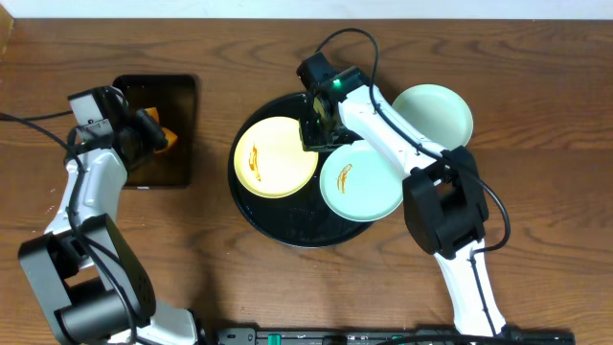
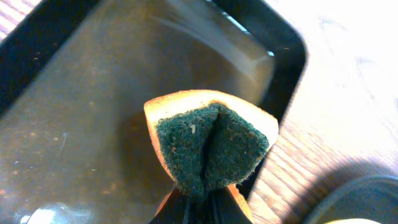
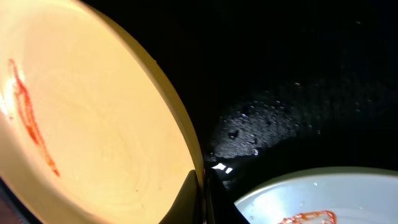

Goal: Clean dirty plates on tray and stack at the side
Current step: 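Drag the yellow plate toward the round tray's center with the right gripper, then carry the sponge from the black tray onto the yellow plate, left gripper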

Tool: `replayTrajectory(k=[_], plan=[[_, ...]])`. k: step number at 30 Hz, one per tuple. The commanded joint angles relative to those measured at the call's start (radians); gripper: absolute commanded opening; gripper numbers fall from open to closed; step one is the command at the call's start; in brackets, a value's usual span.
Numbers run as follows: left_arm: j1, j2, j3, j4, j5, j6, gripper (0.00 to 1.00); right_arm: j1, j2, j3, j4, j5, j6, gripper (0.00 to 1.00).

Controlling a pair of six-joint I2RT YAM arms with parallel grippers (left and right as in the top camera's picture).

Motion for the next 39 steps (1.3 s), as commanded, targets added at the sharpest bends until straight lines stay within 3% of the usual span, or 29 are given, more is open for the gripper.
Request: replayTrajectory(k=[1, 11, 16, 25, 34, 39], plan=[[0.003, -0.079, -0.002, -0.013, 0.052, 0.009, 0.07, 0.005, -0.034, 0.002, -0.005, 0.039, 0.018, 0.01], [-0.035, -0.197, -0.002, -0.094, 0.032, 0.012, 0.07, 0.009, 0.013, 0.001, 0.011, 0.067, 0.011, 0.01], [-0.036, -0.153, -0.002, -0.076, -0.114, 0.019, 0.08, 0.015, 0.032, 0.001, 0.011, 0.067, 0.009, 0.01], [-0.036, 0.011, -0.002, -0.060, -0.113, 0.032, 0.07, 0.027, 0.035, 0.001, 0.022, 0.068, 0.002, 0.01], [-0.037, -0.166, 0.010, -0.054, 0.104, 0.031, 0.07, 0.047, 0.036, -0.004, 0.030, 0.148, 0.003, 0.01], [-0.060, -0.183, 0.006, -0.075, 0.110, 0.029, 0.07, 0.053, 0.037, -0.014, 0.050, 0.153, 0.003, 0.01]])
